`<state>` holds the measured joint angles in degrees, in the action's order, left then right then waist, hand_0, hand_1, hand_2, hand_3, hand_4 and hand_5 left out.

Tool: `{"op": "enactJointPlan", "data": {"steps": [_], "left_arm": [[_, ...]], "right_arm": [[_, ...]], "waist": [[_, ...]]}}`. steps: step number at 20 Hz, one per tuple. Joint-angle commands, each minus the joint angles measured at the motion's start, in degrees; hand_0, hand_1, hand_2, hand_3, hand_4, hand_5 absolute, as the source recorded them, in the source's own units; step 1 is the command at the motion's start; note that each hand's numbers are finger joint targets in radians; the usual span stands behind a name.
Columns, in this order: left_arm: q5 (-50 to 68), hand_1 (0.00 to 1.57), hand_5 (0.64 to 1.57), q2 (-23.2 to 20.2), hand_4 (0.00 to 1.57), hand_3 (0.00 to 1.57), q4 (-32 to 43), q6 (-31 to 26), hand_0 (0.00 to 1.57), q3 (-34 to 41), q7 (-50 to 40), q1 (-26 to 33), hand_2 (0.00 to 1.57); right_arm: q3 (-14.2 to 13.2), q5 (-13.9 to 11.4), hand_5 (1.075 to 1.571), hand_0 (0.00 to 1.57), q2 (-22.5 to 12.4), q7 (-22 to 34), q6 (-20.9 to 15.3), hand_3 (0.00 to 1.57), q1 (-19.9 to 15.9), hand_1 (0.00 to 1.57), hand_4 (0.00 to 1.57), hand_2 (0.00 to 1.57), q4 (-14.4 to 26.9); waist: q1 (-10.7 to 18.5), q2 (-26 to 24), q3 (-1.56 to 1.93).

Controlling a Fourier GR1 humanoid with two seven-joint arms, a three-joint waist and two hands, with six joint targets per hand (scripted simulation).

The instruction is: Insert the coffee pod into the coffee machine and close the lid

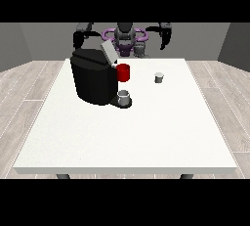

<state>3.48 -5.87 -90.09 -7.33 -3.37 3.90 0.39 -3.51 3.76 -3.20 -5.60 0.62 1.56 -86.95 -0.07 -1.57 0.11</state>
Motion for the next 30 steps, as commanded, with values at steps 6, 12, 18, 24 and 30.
{"op": "enactJointPlan", "data": {"steps": [6,12,18,24,30], "left_arm": [[-6.2,0.0,1.571,-8.4,0.45,0.0,2.9,-4.0,0.0,1.3,-1.0,-0.6,0.0],[-13.8,0.0,1.571,-15.2,0.0,0.0,11.5,-0.8,0.0,5.7,-0.8,-9.3,0.0],[-22.2,0.0,1.571,-15.3,0.0,0.0,18.0,2.6,0.0,2.3,0.0,-14.1,0.0],[-25.7,0.0,1.571,-19.5,0.0,0.0,30.7,2.3,0.0,5.0,5.3,-20.5,0.0],[-28.0,0.0,1.571,-19.2,0.0,0.0,39.1,0.9,0.0,5.0,2.9,-25.4,0.0]], "right_arm": [[-1.3,1.1,1.571,0.0,-0.3,-2.2,-0.2,0.0,-1.9,0.0,0.37,0.0,1.5],[1.9,0.2,1.571,0.0,1.5,-6.0,1.2,0.0,-2.6,0.0,0.41,0.0,0.5],[3.4,-3.4,1.571,0.0,3.1,-4.8,-4.6,0.0,-6.7,0.0,0.43,0.0,2.5],[3.3,-2.9,1.571,0.0,2.0,-0.5,-2.9,0.0,-10.8,0.0,0.51,0.0,0.6],[2.8,-3.6,1.571,0.0,2.8,-5.0,-3.5,0.0,-11.6,0.0,0.52,0.0,5.0]], "waist": [[0.2,1.6,-0.11],[-5.8,7.4,-0.12],[-6.1,10.9,-0.11],[-8.8,15.1,-0.16],[-9.1,17.1,-0.13]]}}
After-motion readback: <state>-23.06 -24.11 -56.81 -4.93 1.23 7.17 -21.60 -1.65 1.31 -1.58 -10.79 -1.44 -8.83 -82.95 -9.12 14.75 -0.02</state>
